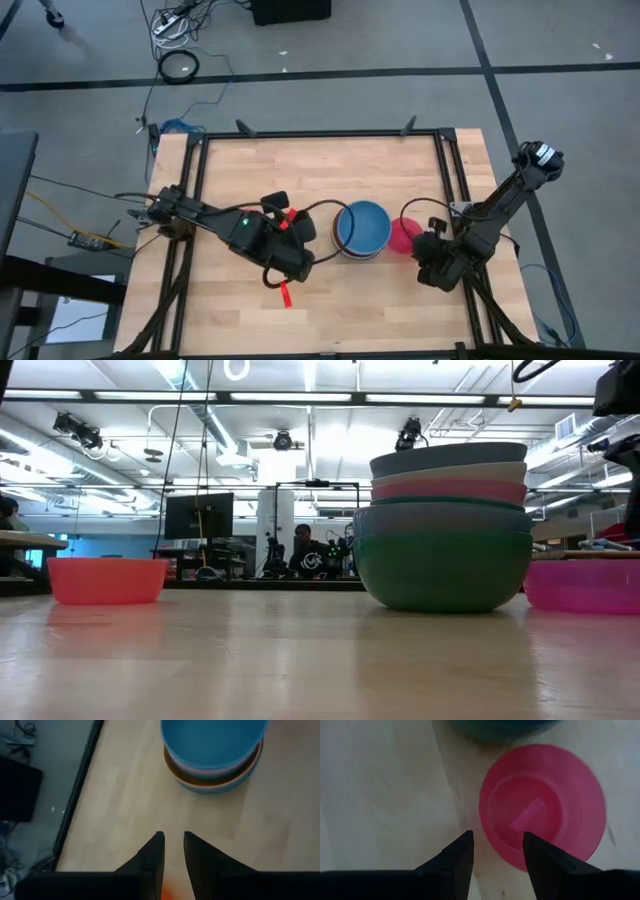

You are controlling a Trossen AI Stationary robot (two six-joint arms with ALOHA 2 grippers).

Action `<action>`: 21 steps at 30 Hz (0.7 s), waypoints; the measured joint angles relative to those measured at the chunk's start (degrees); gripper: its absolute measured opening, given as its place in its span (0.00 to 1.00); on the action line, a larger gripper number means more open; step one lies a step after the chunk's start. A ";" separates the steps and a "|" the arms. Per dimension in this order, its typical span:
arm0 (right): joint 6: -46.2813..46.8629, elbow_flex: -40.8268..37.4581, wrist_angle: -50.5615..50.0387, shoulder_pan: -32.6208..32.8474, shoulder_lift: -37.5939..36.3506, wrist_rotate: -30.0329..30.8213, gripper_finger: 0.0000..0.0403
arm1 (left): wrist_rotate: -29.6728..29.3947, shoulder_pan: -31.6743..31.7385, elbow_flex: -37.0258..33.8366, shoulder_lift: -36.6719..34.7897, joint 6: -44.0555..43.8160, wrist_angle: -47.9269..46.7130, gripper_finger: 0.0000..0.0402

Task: Nest bowls inside each other
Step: Stack the pink bowl on top of the blue bowl

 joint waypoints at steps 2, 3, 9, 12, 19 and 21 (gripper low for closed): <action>-3.23 0.00 0.10 -0.47 0.00 0.05 0.39 | -1.04 -0.37 -2.53 -0.71 -0.76 0.07 0.19; -4.89 0.00 0.26 -0.61 0.00 -0.03 0.39 | -1.29 -0.39 -4.10 -1.42 -1.32 0.05 0.19; -11.00 0.00 0.70 -1.28 0.00 -1.30 0.39 | -2.95 -0.14 -19.64 -8.97 -8.32 -0.02 0.17; -12.05 -0.02 1.31 -1.32 0.00 -1.95 0.39 | -1.97 -0.46 -28.09 -13.58 -13.68 -0.02 0.16; -11.89 -3.12 7.07 -1.65 -0.02 -3.10 0.39 | -1.36 -3.10 -44.94 -22.68 -23.83 5.04 0.16; -10.95 -3.91 7.02 -1.80 0.00 -3.13 0.39 | -1.43 -3.88 -48.75 -24.52 -25.34 7.04 0.16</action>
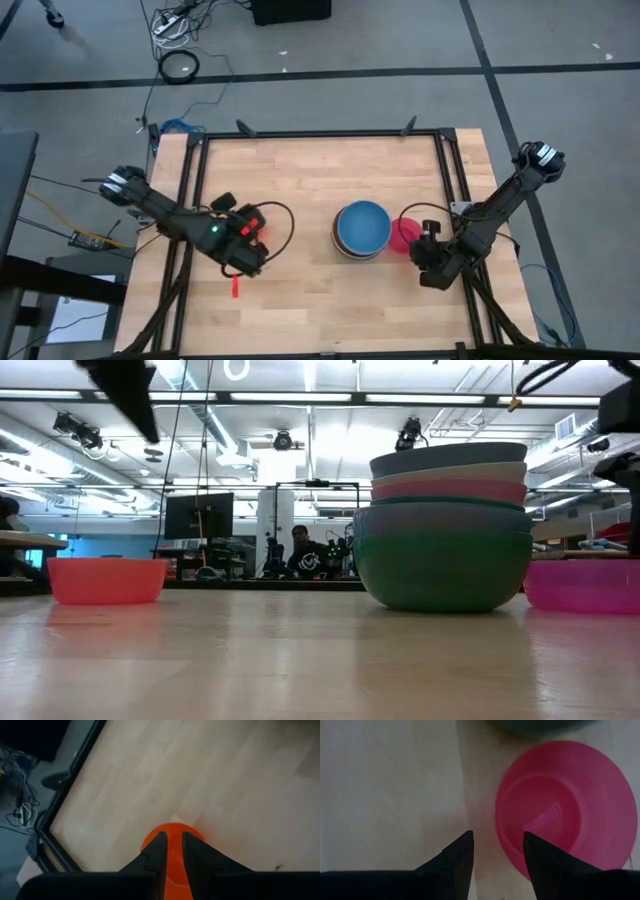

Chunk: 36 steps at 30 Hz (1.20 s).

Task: Nest bowls inside each other
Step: Stack the pink bowl on top of the blue bowl

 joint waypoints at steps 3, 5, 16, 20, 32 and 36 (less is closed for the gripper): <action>0.24 -1.33 1.27 -0.02 0.00 0.02 0.39 | 0.06 -0.38 -4.98 -1.05 -2.62 1.09 0.16; 0.30 -2.39 1.57 -0.02 0.00 0.04 0.39 | 0.28 -0.60 -7.80 -1.35 -3.35 1.64 0.16; 0.43 -7.47 4.32 -2.08 0.00 -0.78 0.19 | 0.43 -0.67 -12.71 -1.44 -3.47 9.21 0.16; -0.49 -7.47 4.85 -2.16 0.00 -0.94 0.02 | 0.43 -0.67 -12.52 -1.44 -3.41 9.20 0.16; 4.89 10.30 -15.83 1.00 0.00 17.19 0.00 | 0.67 -0.67 -12.44 -1.42 -4.08 9.68 0.16; -3.27 18.10 -13.54 0.38 -0.02 22.65 0.00 | 0.68 -0.67 -12.45 -1.41 -4.71 9.03 0.16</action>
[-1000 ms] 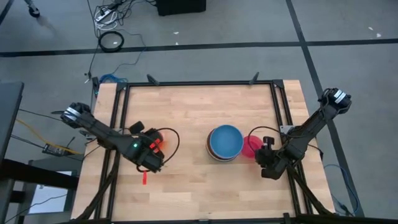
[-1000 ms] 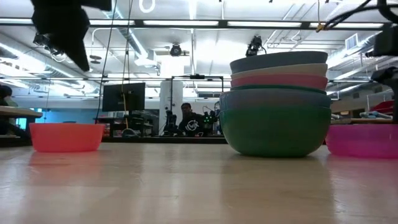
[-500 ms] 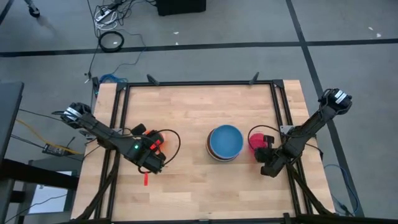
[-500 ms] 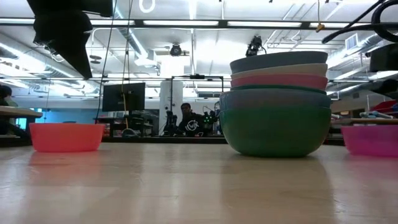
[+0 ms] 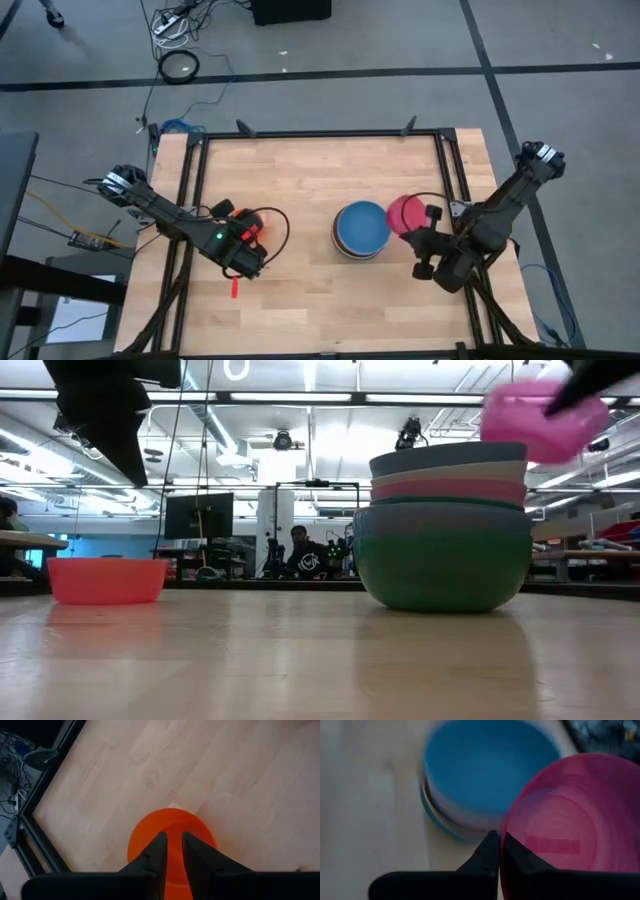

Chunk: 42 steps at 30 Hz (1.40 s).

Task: Nest bowls inside each other
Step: Stack the pink bowl on top of the blue bowl, then stack the orange bowl on top of the pink bowl

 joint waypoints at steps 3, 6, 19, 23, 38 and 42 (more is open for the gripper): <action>-7.82 3.40 5.39 -0.91 0.00 1.52 0.00 | 0.02 0.00 -0.40 0.02 -1.44 -0.88 0.16; -14.48 4.40 11.31 -2.49 0.00 1.26 0.00 | 0.07 0.00 -0.83 0.02 -1.60 -1.00 0.16; -28.13 4.40 25.32 -14.32 8.31 -12.91 0.04 | 2.88 -1.11 -4.52 0.07 -4.94 -1.00 0.16; -26.43 4.40 25.32 -16.70 11.08 -16.90 0.15 | 3.76 -1.79 -5.56 0.04 -6.09 -1.26 0.16; -22.11 4.40 25.84 -14.79 5.11 -13.06 0.49 | 5.65 -1.30 -10.83 0.04 -4.53 1.00 0.18; -22.26 4.40 26.46 -14.01 1.90 -12.41 0.49 | 11.18 -0.88 -13.12 0.02 3.11 9.93 0.24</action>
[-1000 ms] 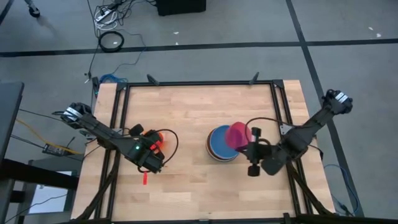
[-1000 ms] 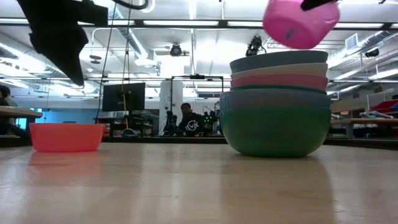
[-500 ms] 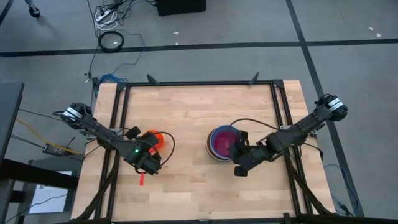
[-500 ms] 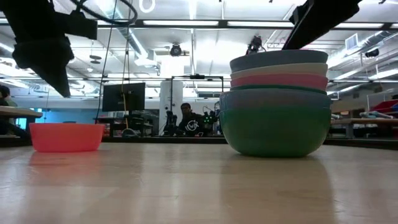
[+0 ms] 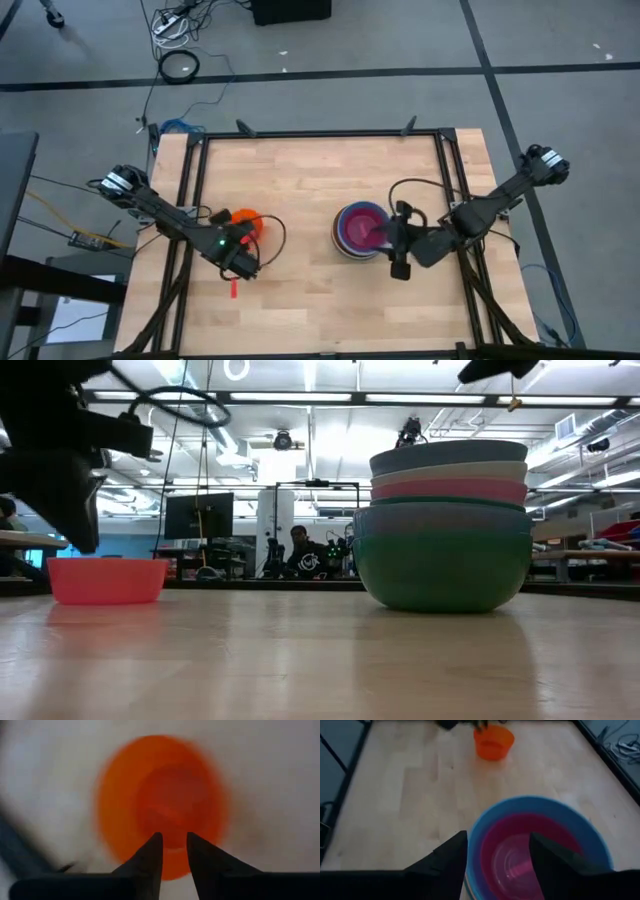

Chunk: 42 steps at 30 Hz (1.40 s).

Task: Nest bowls inside each other
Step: Stack the orange bowl on top of the pink bowl

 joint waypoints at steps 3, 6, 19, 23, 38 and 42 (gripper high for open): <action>-0.02 0.00 -0.02 0.05 -1.84 0.06 0.49 | 3.24 -0.89 -1.13 0.00 14.08 9.13 0.27; -0.01 0.00 -0.03 0.03 -2.60 0.18 0.49 | 6.22 -0.71 -2.98 0.00 20.90 13.61 0.27; 0.00 0.00 -0.18 0.25 -1.88 0.94 0.49 | 9.06 0.22 -10.76 0.00 19.74 21.61 0.22; 0.04 0.00 -0.47 0.25 -1.88 1.32 0.49 | 9.04 0.25 -11.41 -0.11 19.74 24.79 0.05; 8.50 0.00 -11.22 2.73 -1.88 10.11 0.48 | -11.70 1.80 13.32 0.02 35.83 26.61 0.01; 12.77 0.00 -14.39 4.75 -1.90 13.93 0.47 | -12.01 3.68 20.29 0.67 47.61 35.61 0.01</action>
